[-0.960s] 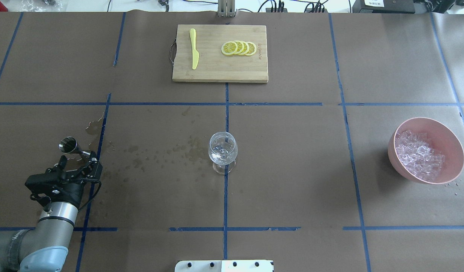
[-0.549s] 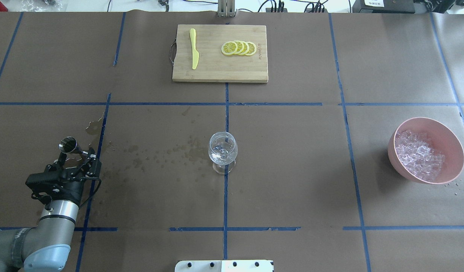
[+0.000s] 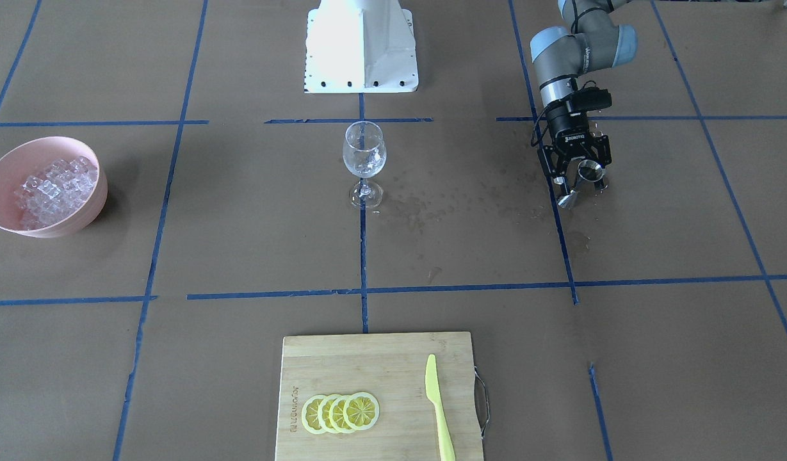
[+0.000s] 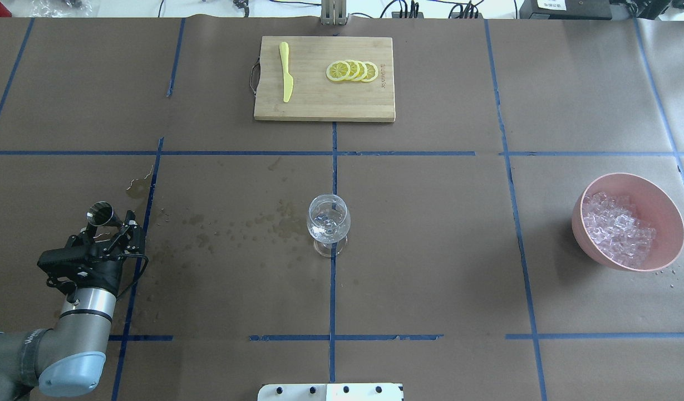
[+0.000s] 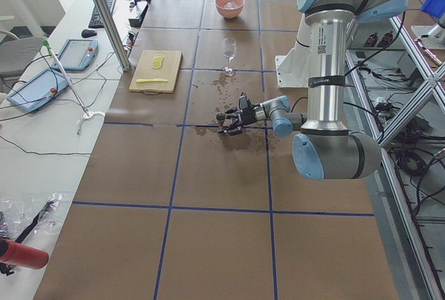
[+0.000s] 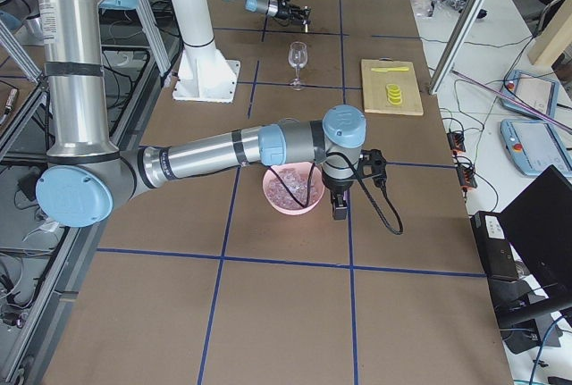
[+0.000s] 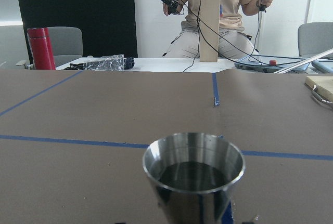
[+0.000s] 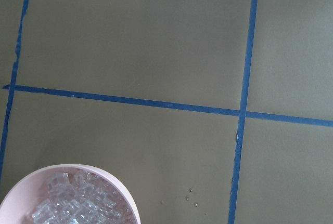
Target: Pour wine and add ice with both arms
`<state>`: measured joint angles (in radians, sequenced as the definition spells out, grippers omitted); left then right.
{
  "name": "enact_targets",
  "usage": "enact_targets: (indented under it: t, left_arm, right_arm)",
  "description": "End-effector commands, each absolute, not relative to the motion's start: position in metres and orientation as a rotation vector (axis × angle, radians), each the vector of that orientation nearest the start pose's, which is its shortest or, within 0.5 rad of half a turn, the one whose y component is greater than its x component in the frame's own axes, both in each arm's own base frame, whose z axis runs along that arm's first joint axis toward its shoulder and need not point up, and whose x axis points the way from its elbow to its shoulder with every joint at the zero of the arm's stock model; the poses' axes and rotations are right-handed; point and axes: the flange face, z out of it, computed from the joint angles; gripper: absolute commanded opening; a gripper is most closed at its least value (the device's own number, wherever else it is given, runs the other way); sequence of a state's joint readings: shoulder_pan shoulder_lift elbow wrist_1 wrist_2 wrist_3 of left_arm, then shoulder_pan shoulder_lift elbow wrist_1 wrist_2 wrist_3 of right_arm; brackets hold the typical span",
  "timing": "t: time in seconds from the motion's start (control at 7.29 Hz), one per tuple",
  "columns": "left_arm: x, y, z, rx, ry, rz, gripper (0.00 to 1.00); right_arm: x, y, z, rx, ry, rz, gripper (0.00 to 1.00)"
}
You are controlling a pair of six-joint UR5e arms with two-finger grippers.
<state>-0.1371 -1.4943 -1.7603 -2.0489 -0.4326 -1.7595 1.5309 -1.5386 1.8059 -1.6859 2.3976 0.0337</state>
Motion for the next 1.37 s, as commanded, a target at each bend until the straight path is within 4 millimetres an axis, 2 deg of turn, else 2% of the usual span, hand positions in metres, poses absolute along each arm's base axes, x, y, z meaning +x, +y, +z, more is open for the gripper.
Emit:
enact_targets:
  t: [0.0, 0.14, 0.27, 0.41, 0.69, 0.82, 0.96, 1.23]
  left_arm:
    - [0.435, -0.289, 0.522, 1.107, 0.557, -0.625, 0.67]
    - [0.443, -0.290, 0.520, 1.106, 0.561, -0.628, 0.66]
    - [0.443, -0.290, 0.520, 1.106, 0.561, -0.628, 0.63]
    - [0.442, -0.292, 0.521, 1.107, 0.558, -0.630, 0.55]
    - [0.441, -0.292, 0.526, 1.109, 0.547, -0.625, 0.35]
    - [0.440, -0.294, 0.529, 1.111, 0.539, -0.624, 0.15]
    - [0.434, -0.295, 0.532, 1.113, 0.531, -0.624, 0.00]
    - [0.426, -0.302, 0.519, 1.117, 0.545, -0.652, 0.00]
  right_arm:
    - [0.040, -0.503, 0.535, 0.113, -0.830, -0.069, 1.00]
    - [0.040, -0.503, 0.535, 0.113, -0.830, -0.069, 1.00]
    - [0.040, -0.503, 0.535, 0.113, -0.830, -0.069, 1.00]
    - [0.040, -0.503, 0.535, 0.114, -0.830, -0.069, 1.00]
    - [0.040, -0.502, 0.532, 0.119, -0.833, -0.071, 1.00]
    - [0.040, -0.502, 0.529, 0.123, -0.835, -0.073, 1.00]
    - [0.040, -0.502, 0.528, 0.122, -0.838, -0.071, 1.00]
    - [0.039, -0.501, 0.528, 0.122, -0.850, -0.074, 1.00]
